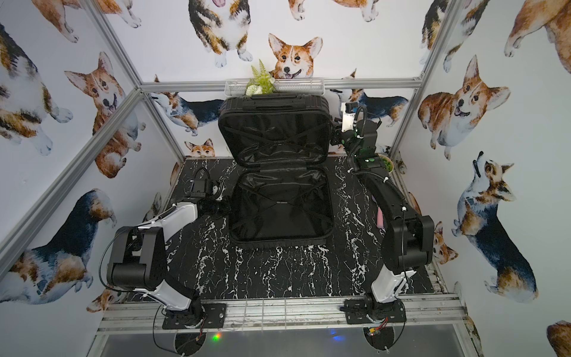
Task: Close the suitcase zippers
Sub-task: Close the suitcase at the center of the board.
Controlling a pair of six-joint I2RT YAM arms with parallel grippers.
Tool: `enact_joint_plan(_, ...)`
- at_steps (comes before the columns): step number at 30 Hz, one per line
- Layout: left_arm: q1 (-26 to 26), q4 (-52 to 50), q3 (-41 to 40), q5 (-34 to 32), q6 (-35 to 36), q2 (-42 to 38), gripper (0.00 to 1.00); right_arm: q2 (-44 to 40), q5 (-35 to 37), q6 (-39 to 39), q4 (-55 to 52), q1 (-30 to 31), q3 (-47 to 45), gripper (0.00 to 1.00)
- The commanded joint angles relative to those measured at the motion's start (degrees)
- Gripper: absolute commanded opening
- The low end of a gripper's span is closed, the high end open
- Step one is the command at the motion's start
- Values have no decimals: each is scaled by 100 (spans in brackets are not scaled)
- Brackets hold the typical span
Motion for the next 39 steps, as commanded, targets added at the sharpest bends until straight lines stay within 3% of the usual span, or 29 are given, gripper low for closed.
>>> enact_joint_plan(1,-9,-97,50,285,-209,78,4,68,-121,-213,-50,20,80,24)
enact_joint_plan(10,-8,-80,88,365,-231,56,4,-293,-480,-325,1,38,-429,0)
enact_joint_plan(20,-8,-282,368,300,-92,-24,10,-1238,-443,200,0,55,-1575,0)
enact_joint_plan(25,-3,-578,609,205,30,-132,19,-1990,-140,570,95,105,-2552,0)
enact_joint_plan(33,-4,-970,714,-340,266,-753,36,-2896,538,951,88,224,-3899,0)
enact_joint_plan(39,-5,-1263,596,-994,421,-1158,39,-3392,848,1301,81,297,-4711,0)
